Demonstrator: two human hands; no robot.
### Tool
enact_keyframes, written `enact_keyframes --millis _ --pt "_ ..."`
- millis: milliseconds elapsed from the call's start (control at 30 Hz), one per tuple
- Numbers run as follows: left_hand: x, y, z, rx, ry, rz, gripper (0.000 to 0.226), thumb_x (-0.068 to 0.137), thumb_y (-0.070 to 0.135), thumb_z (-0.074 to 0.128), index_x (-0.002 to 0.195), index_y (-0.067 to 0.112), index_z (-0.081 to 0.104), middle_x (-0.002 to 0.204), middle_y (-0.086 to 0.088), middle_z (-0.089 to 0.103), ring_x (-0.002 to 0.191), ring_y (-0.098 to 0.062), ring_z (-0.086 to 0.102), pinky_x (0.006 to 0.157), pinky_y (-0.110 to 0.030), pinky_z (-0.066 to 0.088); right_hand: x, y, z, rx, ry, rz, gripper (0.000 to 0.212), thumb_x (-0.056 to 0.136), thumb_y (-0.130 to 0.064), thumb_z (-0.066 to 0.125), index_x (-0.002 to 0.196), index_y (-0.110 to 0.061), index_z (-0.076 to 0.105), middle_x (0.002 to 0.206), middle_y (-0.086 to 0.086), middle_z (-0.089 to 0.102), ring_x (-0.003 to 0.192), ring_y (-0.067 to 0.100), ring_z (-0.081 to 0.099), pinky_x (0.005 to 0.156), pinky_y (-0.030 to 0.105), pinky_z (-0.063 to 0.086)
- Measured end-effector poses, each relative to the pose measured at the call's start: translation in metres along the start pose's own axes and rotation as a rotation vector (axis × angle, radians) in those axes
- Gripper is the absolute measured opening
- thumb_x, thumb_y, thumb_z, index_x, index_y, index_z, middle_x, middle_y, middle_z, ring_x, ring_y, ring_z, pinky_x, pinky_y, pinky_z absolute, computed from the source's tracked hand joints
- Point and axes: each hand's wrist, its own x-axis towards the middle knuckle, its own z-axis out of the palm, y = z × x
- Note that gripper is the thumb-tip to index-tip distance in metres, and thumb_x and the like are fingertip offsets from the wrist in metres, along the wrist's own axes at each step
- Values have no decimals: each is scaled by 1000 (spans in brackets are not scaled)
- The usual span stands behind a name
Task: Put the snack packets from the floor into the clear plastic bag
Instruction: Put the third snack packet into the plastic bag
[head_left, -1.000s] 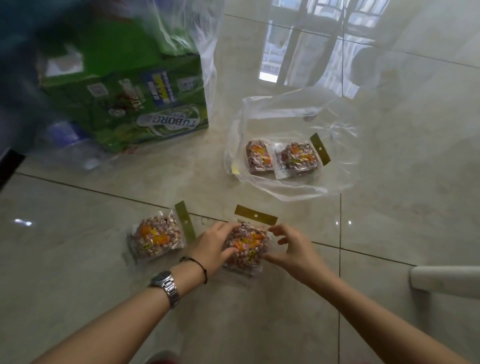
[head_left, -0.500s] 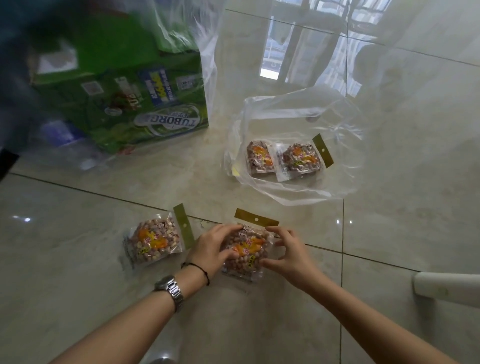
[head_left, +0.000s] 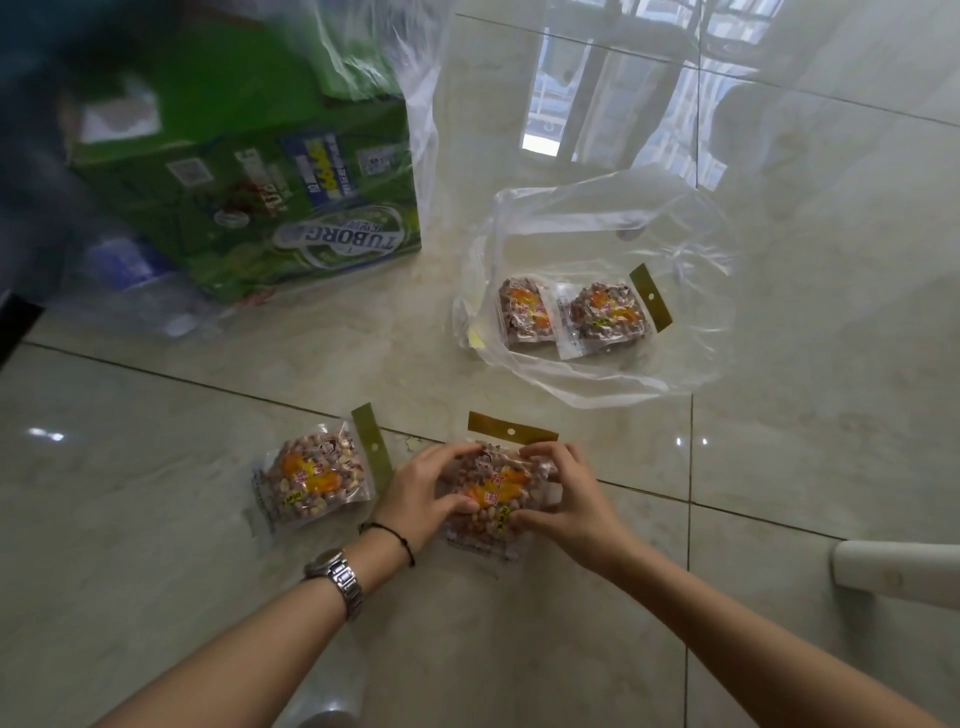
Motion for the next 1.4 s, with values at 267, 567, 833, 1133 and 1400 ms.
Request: enact_keyframes --millis 267,567,833,1133,1400 --pt "-8 10 -9 82 2 46 53 75 32 70 124 27 53 118 4 54 96 -7 56 81 -25 52 -13 -13 -8 110 -29 -57 39 78 -9 68 112 -19 52 120 -1 36 109 19 50 75 27 59" --pt "13 55 -47 144 261 120 40 77 40 67 114 28 59 109 4 61 93 -9 58 77 -27 53 -28 -39 -51 121 -45 -84 36 77 -10 69 107 -25 56 121 -6 38 104 19 51 72 27 58" --pt "36 108 -69 323 437 286 40 77 35 69 114 24 58 113 -2 61 102 -20 57 78 -30 49 -36 -72 -97 196 52 -150 39 74 -7 72 107 -22 60 122 -3 43 102 24 56 74 38 60" --pt "72 141 -80 443 435 205 52 78 30 69 126 25 51 131 -5 48 120 -25 47 91 -39 47 -7 -97 -135 256 211 -198 43 73 -6 72 111 -20 58 127 5 42 107 34 55 74 41 59" --pt "94 142 -75 447 386 139 51 83 22 63 131 27 44 131 -4 47 112 -26 53 84 -39 52 45 -106 -143 322 319 -171 48 74 -5 72 117 -13 53 129 9 36 99 27 59 60 22 57"
